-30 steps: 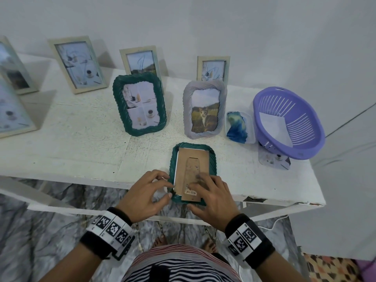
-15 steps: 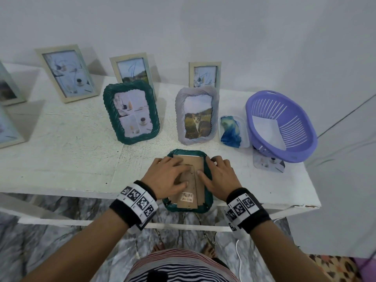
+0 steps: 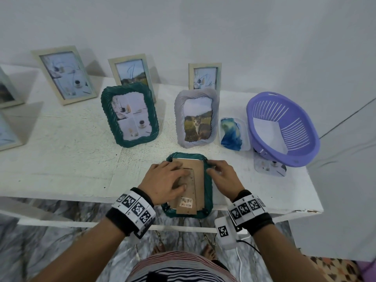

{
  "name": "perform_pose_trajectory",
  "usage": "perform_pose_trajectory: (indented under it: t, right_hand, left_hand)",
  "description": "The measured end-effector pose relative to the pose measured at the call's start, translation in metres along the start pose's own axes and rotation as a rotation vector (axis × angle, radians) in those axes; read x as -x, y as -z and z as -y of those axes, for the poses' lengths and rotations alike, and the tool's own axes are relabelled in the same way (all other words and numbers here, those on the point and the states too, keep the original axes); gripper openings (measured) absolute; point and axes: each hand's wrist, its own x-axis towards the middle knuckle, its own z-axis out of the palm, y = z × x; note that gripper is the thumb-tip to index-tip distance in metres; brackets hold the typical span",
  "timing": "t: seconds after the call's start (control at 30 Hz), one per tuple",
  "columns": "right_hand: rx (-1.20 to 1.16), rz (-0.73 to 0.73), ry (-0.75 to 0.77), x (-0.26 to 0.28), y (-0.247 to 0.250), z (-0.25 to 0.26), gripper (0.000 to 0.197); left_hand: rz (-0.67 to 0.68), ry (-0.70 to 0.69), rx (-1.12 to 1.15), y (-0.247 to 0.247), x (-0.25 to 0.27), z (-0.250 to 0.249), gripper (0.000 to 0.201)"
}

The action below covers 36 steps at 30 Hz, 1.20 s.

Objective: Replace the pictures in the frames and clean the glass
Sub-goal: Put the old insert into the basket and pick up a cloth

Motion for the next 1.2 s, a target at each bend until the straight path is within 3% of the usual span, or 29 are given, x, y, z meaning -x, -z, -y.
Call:
perform_pose_trajectory:
  t: [0.2,0.7,0.9,1.07,1.13,1.2]
  right_hand:
    - [-0.124,0.015,-0.026,0.0,0.004,0.008,0.029]
    - [0.033,0.04,-0.019,-0.004,-0.002,0.002,0.036]
    - [0.258,0.042,0.04,0.001,-0.007,0.001,0.042]
    - [0.472,0.003,0.141,0.024,-0.017,0.011,0.064]
    - [0.529,-0.007,0.192,0.032,-0.023,0.015,0.07]
    - [0.566,-0.003,0.212,0.036,-0.026,0.015,0.07]
  left_hand:
    - [-0.003,-0.006,0.0,0.003,-0.001,0.0,0.074]
    - [-0.021,-0.013,0.022,0.001,0.001,0.001,0.075]
    - [-0.027,-0.02,0.013,-0.001,0.001,0.003,0.074]
    - [-0.006,-0.035,0.065,-0.002,0.001,0.007,0.076]
    - [-0.008,-0.032,0.159,-0.004,0.0,0.012,0.069]
    - [-0.093,-0.022,0.32,-0.004,0.0,0.019,0.054]
